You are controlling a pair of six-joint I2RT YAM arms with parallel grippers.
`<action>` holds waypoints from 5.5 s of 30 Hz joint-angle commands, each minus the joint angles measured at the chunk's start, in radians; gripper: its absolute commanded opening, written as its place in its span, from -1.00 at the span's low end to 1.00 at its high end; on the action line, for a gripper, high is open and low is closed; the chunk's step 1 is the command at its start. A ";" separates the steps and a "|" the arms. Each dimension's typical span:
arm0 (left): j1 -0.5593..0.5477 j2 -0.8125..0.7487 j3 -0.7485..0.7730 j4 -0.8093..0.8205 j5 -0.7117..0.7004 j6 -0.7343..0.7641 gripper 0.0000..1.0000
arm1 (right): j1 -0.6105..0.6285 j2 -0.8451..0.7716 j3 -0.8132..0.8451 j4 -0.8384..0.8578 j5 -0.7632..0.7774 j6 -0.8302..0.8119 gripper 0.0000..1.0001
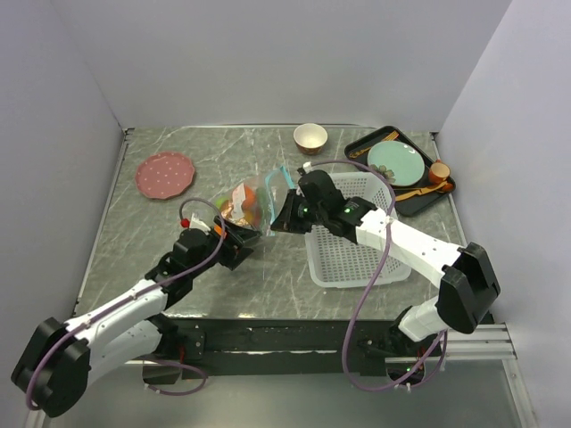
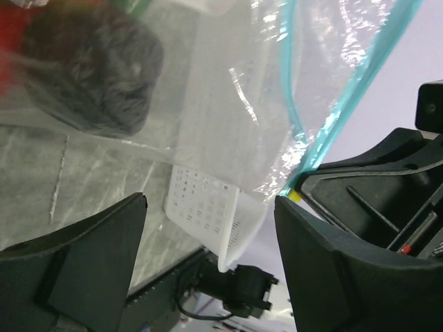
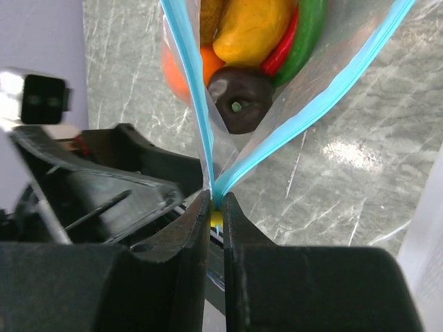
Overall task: Place the food in the zip-top bag and seal the zipper
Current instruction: Zip the zipper food storage bag at the center of the board.
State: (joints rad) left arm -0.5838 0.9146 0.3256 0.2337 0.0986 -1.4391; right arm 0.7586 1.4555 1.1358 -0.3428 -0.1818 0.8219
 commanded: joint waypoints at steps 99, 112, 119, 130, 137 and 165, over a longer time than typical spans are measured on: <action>-0.065 0.207 -0.069 0.420 0.075 -0.136 -0.99 | -0.090 -0.038 -0.047 0.108 -0.025 0.134 -0.92; -0.062 0.135 -0.043 0.273 0.055 -0.047 -0.98 | -0.120 -0.014 -0.039 0.143 -0.038 0.140 -0.89; -0.059 0.070 -0.028 0.175 0.021 -0.006 -0.99 | -0.139 0.003 -0.021 0.142 -0.042 0.132 -0.90; -0.056 0.046 -0.042 0.144 0.020 0.017 -0.98 | -0.169 0.003 -0.028 0.148 -0.042 0.129 -0.88; -0.056 -0.006 -0.045 0.090 0.004 0.035 -0.98 | -0.193 0.008 -0.024 0.143 -0.045 0.115 -0.87; -0.053 -0.247 -0.043 -0.168 -0.079 0.068 -0.98 | -0.300 0.089 0.039 0.136 -0.110 0.056 -0.85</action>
State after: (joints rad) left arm -0.6449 0.6830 0.2852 0.1108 0.0429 -1.3983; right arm 0.5121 1.5360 1.1130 -0.2394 -0.3622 0.9165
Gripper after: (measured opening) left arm 0.015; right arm 0.157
